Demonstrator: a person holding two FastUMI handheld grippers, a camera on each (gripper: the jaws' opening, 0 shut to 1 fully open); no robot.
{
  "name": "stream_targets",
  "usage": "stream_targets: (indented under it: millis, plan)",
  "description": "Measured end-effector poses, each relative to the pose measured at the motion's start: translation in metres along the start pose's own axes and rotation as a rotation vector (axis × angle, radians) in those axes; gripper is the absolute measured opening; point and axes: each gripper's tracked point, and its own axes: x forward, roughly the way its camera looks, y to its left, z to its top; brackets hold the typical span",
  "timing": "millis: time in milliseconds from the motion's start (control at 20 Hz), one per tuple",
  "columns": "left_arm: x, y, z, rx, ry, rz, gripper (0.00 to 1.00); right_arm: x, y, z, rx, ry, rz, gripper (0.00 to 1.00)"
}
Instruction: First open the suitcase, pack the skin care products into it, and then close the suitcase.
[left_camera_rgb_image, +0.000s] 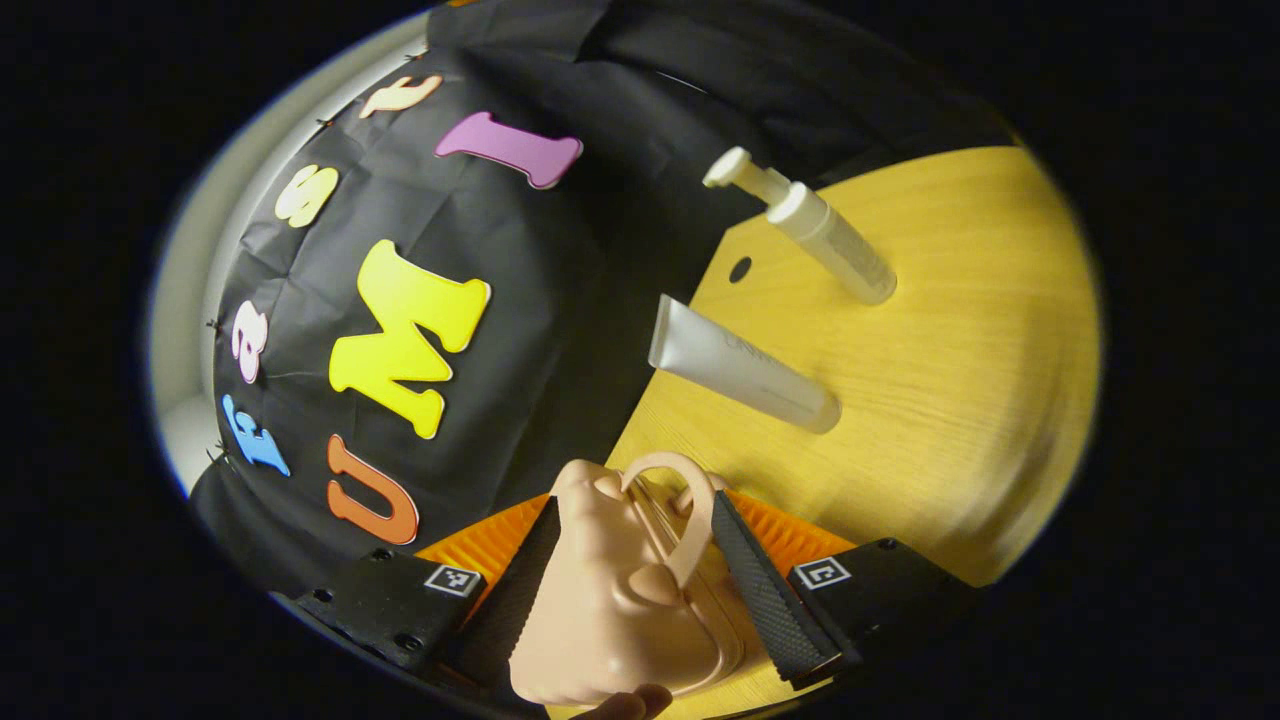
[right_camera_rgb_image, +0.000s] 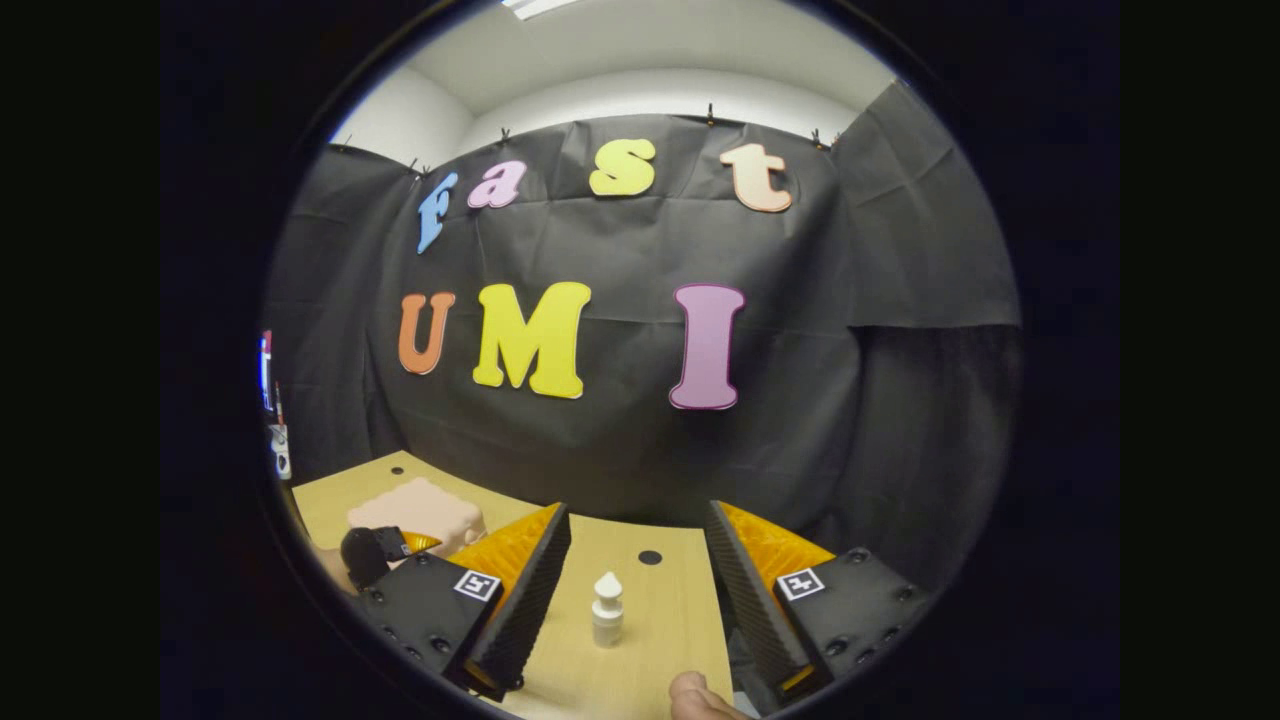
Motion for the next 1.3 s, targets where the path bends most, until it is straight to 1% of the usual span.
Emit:
stream_targets:
  millis: [200, 250, 350, 400, 450, 500, 550, 600, 700, 750, 950, 1000, 1050, 1150, 1300]
  plan:
    - [0.013, -0.007, -0.017, 0.101, 0.122, 0.030, 0.97, 0.013, -0.016, -0.024, 0.010, 0.043, 0.030, 0.81]
    - [0.018, -0.005, -0.024, 0.126, 0.153, 0.030, 0.97, 0.015, -0.022, -0.026, 0.011, 0.043, 0.030, 0.82]
    - [0.020, -0.006, -0.036, 0.168, 0.209, 0.024, 0.95, 0.016, -0.029, -0.028, 0.013, 0.042, 0.022, 0.82]
    - [0.019, -0.002, -0.034, 0.195, 0.211, 0.034, 0.86, 0.015, -0.030, -0.028, 0.018, 0.041, 0.017, 0.81]
    - [0.024, -0.003, -0.034, 0.197, 0.204, 0.011, 0.78, 0.014, -0.031, -0.027, 0.022, 0.040, 0.012, 0.81]
    - [0.024, -0.003, -0.033, 0.195, 0.202, 0.000, 0.66, 0.013, -0.030, -0.026, 0.026, 0.039, 0.007, 0.81]
    - [0.024, -0.005, -0.035, 0.191, 0.201, -0.021, 0.59, 0.011, -0.029, -0.025, 0.028, 0.039, 0.003, 0.81]
    - [0.025, -0.004, -0.037, 0.192, 0.209, -0.023, 0.47, 0.010, -0.025, -0.025, 0.026, 0.041, 0.000, 0.82]
    - [0.021, -0.002, -0.035, 0.210, 0.201, -0.029, 0.33, 0.008, -0.020, -0.022, 0.021, 0.041, -0.020, 0.82]
    - [0.021, -0.002, -0.037, 0.216, 0.201, -0.035, 0.31, 0.005, -0.017, -0.019, 0.021, 0.040, -0.038, 0.81]
    - [0.022, -0.001, -0.035, 0.224, 0.184, -0.102, 0.22, -0.002, -0.001, -0.014, 0.059, 0.058, -0.081, 0.81]
    - [0.022, 0.000, -0.035, 0.215, 0.182, -0.122, 0.17, -0.005, 0.003, -0.012, 0.063, 0.063, -0.092, 0.82]
    - [0.019, -0.001, -0.035, 0.199, 0.178, -0.145, 0.10, -0.007, 0.005, -0.010, 0.064, 0.063, -0.105, 0.81]
    - [0.017, 0.000, -0.036, 0.158, 0.164, -0.187, 0.08, -0.012, 0.011, -0.003, 0.063, 0.056, -0.129, 0.82]
    - [0.012, 0.013, -0.035, 0.087, 0.148, -0.214, 0.05, -0.016, 0.024, 0.003, 0.049, 0.050, -0.152, 0.81]
